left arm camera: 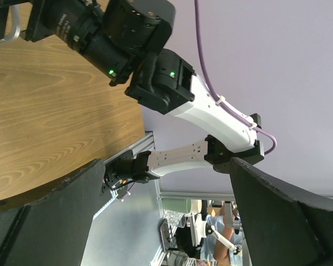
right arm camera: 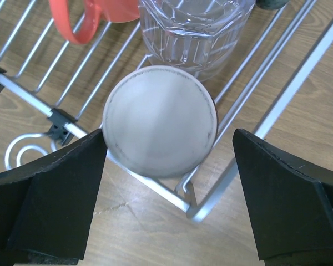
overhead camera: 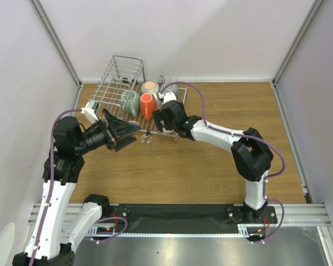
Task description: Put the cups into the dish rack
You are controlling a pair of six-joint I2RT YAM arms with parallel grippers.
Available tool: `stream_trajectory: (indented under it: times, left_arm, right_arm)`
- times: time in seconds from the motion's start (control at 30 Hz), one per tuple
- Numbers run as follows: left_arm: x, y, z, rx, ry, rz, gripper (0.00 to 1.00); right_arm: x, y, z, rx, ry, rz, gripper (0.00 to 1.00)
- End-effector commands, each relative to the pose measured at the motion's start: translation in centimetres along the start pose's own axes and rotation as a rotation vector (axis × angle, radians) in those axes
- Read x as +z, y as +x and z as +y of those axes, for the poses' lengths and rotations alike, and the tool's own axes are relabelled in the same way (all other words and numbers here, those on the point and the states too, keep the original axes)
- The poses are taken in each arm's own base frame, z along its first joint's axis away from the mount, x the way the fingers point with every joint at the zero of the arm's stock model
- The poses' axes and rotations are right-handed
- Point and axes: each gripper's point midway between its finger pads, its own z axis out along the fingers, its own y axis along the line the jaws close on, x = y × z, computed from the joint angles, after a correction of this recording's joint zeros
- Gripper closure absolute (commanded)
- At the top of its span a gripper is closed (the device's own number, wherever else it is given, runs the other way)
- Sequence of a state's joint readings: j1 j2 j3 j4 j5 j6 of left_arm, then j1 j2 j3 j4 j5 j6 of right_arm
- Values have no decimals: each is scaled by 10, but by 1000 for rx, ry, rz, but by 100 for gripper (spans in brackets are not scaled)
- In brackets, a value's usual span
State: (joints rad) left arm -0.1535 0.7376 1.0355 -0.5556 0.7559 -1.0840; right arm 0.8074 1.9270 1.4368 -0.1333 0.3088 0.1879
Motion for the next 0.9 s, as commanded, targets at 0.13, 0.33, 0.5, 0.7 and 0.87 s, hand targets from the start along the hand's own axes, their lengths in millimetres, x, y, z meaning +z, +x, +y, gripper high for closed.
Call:
stream_trajectory:
  times: [0.13, 0.33, 0.5, 0.7, 0.87]
  left_arm:
    - [-3, 1, 2, 7, 11, -21, 0]
    - [1, 2, 19, 42, 7, -36, 0]
    - [7, 16, 54, 24, -4, -16, 0]
    - [21, 35, 89, 1, 15, 47, 0]
    - [26, 45, 94, 10, 131, 18, 0]
  right_arm:
    - [-72, -95, -1, 84, -9, -185, 0]
    - [-135, -89, -16, 183, -35, -152, 0]
    - [-192, -44, -26, 315, -104, -78, 0]
    - [-225, 31, -49, 534, -90, -31, 0]
    - [-245, 80, -65, 828, -160, -96, 0]
